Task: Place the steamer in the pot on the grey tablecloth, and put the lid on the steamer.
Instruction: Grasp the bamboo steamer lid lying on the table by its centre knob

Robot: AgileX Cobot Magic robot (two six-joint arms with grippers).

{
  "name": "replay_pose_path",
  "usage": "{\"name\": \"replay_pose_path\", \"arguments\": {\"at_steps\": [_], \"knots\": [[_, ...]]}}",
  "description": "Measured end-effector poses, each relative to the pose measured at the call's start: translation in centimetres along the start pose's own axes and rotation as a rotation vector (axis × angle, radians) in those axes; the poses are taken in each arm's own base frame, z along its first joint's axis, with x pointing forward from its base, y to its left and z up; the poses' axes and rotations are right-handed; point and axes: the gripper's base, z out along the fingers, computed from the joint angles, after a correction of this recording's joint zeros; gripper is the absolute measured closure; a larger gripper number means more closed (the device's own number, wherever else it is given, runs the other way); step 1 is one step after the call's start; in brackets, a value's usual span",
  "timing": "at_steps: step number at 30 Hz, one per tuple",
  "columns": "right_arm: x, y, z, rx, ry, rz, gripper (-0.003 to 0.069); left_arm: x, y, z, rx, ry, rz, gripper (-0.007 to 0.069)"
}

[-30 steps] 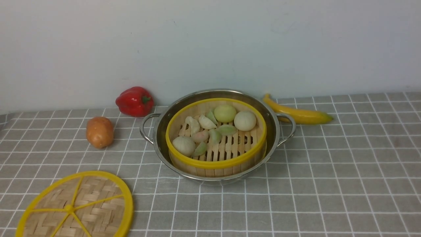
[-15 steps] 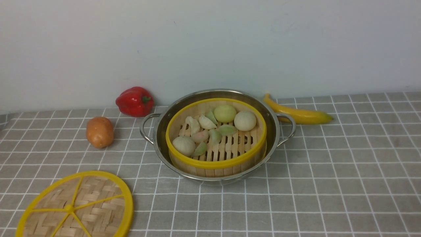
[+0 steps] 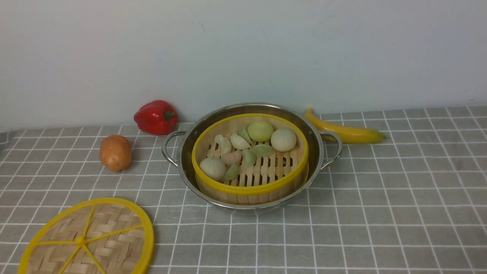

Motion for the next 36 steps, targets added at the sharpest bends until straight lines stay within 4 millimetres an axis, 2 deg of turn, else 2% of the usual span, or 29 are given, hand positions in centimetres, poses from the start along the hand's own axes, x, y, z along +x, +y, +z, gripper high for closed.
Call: {"name": "replay_pose_path", "arguments": {"at_steps": [7, 19, 36], "knots": [[0.04, 0.07, 0.0, -0.007, 0.004, -0.003, 0.0483, 0.0, 0.0, 0.0, 0.0, 0.0, 0.0, 0.0382], [0.5, 0.43, -0.02, -0.05, 0.051, -0.142, 0.0458, 0.0, 0.0, 0.0, 0.0, 0.0, 0.0, 0.0382], [0.6, 0.4, -0.02, -0.049, 0.06, -0.155, 0.0419, 0.0, 0.0, 0.0, 0.0, 0.0, 0.0, 0.0382]]}}
